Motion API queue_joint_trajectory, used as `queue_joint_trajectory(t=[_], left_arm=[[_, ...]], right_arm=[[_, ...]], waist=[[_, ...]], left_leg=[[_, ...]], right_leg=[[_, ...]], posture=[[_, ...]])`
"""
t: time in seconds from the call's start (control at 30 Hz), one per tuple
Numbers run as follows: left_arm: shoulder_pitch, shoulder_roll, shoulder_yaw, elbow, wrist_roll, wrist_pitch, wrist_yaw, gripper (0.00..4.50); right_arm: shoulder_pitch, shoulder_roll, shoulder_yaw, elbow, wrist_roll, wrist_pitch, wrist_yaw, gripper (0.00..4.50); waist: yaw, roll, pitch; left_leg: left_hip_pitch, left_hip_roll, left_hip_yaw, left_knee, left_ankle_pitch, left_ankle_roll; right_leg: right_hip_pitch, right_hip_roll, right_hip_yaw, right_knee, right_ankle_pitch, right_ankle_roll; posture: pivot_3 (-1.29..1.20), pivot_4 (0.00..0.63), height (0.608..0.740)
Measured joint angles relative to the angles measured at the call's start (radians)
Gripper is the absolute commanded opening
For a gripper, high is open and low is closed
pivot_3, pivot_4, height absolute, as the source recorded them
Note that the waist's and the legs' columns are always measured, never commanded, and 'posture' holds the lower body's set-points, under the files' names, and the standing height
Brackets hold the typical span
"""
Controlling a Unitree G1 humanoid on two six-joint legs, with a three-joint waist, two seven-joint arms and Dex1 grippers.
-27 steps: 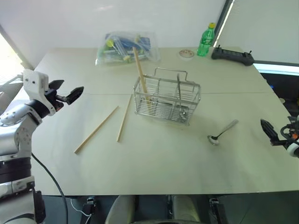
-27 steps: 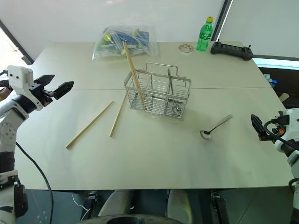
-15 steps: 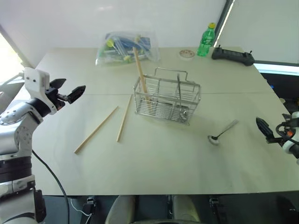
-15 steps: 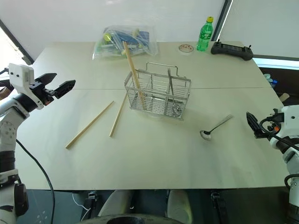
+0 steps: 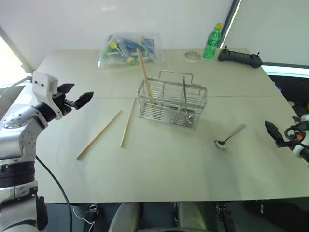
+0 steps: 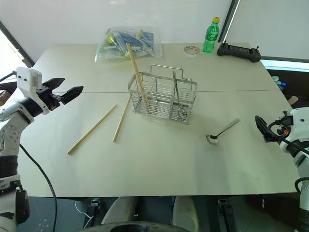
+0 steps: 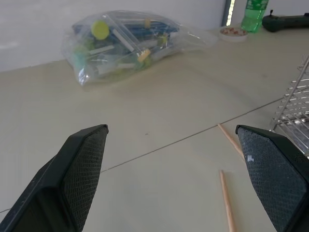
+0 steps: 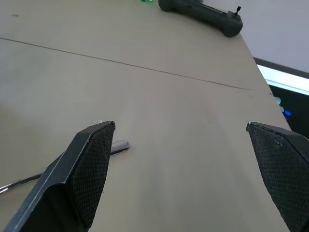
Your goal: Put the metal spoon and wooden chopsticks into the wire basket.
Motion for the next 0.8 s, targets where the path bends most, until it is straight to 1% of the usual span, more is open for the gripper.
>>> queue_joint_trajectory(t=[0.8], left_arm=[[-0.009, 0.001, -0.001, 0.012, 0.005, -0.015, -0.003, 4.48]], right_arm=[[0.004, 0.018, 0.027, -0.005, -0.007, -0.011, -0.019, 4.5]], waist=[[0.0, 0.0, 0.0]], left_leg=[[0.0, 0.0, 0.0, 0.0, 0.0, 0.0]], right_leg=[[0.0, 0.0, 0.0, 0.0, 0.0, 0.0]], posture=[[0.0, 0.15, 0.69]])
